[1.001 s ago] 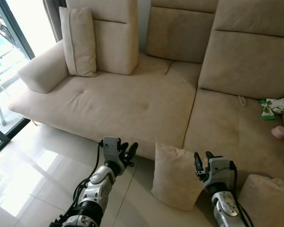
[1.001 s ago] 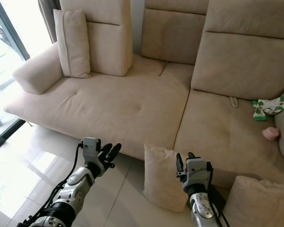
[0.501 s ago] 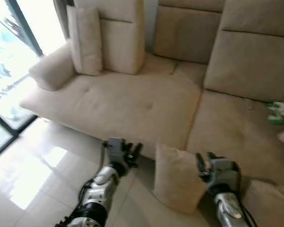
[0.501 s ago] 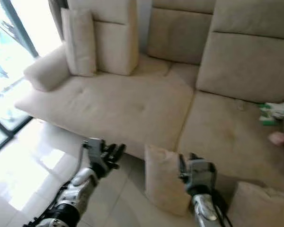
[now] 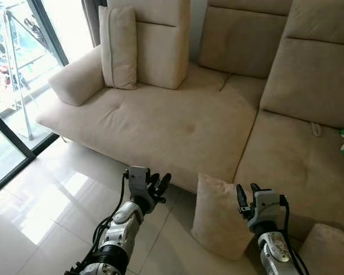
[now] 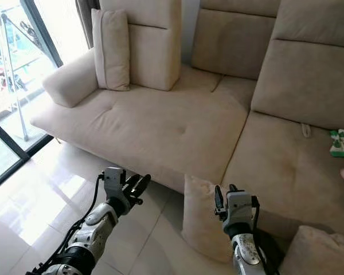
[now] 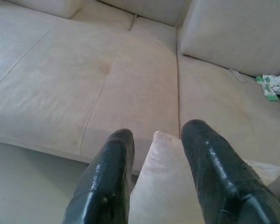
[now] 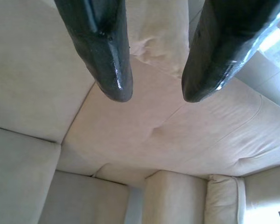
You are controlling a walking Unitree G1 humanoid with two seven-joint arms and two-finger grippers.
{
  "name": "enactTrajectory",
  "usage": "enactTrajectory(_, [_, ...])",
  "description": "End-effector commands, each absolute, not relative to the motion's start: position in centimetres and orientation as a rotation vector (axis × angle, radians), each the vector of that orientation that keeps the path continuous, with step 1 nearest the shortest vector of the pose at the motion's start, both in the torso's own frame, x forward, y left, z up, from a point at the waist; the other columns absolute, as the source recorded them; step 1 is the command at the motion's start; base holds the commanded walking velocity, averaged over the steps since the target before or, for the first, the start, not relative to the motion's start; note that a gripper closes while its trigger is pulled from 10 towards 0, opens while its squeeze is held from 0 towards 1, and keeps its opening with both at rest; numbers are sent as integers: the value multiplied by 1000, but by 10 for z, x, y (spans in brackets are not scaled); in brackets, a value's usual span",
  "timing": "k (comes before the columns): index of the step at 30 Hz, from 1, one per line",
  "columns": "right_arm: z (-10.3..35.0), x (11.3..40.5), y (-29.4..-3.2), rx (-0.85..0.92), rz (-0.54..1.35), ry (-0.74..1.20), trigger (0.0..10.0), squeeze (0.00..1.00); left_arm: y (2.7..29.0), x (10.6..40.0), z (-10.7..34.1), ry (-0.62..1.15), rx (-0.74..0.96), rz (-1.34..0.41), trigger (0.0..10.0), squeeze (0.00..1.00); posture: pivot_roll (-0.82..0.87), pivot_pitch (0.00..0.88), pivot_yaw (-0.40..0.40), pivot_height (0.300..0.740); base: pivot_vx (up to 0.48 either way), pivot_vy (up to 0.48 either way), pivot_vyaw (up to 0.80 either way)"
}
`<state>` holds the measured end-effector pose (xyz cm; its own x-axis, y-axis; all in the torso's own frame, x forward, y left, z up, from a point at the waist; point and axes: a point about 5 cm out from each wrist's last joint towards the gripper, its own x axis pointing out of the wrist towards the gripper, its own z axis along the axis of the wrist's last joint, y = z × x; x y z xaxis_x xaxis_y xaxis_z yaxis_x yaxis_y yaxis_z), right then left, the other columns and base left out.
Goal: Move the pillow to the sofa from floor
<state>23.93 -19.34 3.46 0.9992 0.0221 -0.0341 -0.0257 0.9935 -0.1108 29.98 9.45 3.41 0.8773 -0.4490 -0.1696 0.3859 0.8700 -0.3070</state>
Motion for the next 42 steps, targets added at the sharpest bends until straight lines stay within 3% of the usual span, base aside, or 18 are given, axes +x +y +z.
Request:
enactTrajectory(1, [31, 239, -190, -102, 38, 49, 10000, 0, 97, 298, 31, 255, -266, -432, 10000, 0, 85, 0, 39, 740, 0, 0, 0])
enactTrajectory(15, [34, 247, -190, -111, 60, 43, 10000, 0, 96, 298, 32, 248, -257, -425, 10000, 0, 92, 0, 29, 740, 0, -366, 0])
enactTrajectory(42, [35, 249, -188, -139, 56, 23, 10000, 0, 93, 301, 35, 251, -300, -439, 10000, 0, 79, 0, 38, 740, 0, 0, 0])
